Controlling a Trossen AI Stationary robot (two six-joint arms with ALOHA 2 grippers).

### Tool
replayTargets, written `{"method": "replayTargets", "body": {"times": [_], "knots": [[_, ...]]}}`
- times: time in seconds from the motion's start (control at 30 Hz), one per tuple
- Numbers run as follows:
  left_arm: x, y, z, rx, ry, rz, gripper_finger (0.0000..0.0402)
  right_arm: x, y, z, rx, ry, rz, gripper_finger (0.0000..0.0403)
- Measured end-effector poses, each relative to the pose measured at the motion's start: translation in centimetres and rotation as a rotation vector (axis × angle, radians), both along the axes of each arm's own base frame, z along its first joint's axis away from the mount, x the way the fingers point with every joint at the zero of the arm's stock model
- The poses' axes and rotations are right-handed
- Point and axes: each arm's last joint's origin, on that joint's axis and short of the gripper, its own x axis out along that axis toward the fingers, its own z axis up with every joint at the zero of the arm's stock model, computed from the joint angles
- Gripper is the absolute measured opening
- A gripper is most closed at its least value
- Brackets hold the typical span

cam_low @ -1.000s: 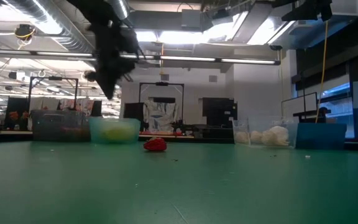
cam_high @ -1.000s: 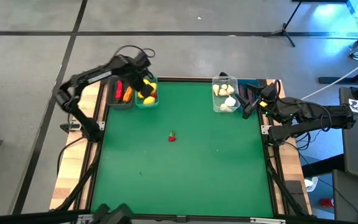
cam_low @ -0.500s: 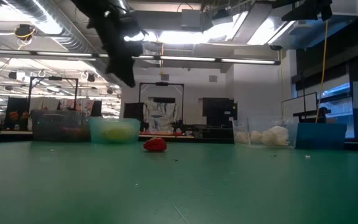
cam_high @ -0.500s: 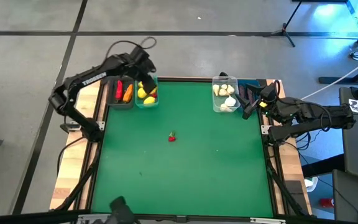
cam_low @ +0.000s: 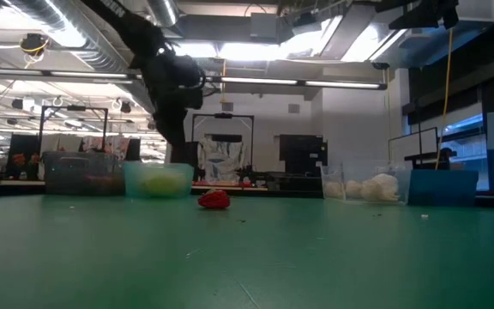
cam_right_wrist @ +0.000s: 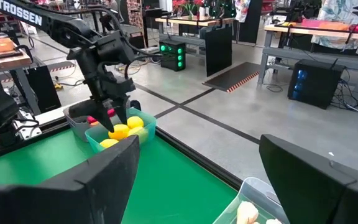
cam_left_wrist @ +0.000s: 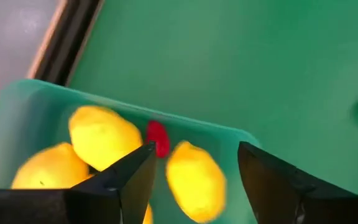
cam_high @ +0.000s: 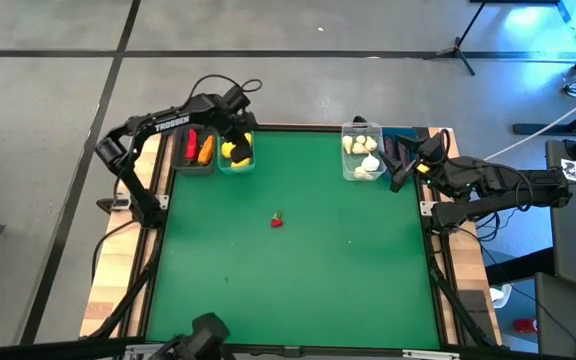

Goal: Sort produce into baskets
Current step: Put the top red pepper into the black bin

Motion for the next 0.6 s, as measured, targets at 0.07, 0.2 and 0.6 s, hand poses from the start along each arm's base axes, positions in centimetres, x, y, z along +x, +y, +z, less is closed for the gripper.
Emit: {"method": "replayTargets", "body": {"times": [0.07, 0.2, 0.6], "knots": [[-0.5, 0.4, -0.9, 0.011, -0.005, 0.007, 0.0226, 0.0, 0.0, -0.1, -0.001, 0.007, 0.0, 0.033], [-0.9, 1.1, -2.1, 0.054, -0.057, 0.006, 0.0223, 0.0, 0.0, -0.2, -0.004, 0.023, 0.0, 0.033], [-1.5, 0.3, -5.0, 0.075, -0.077, -0.095, 0.0214, -0.8, -0.1, 0.1, -0.005, -0.001, -0.019, 0.033]]}}
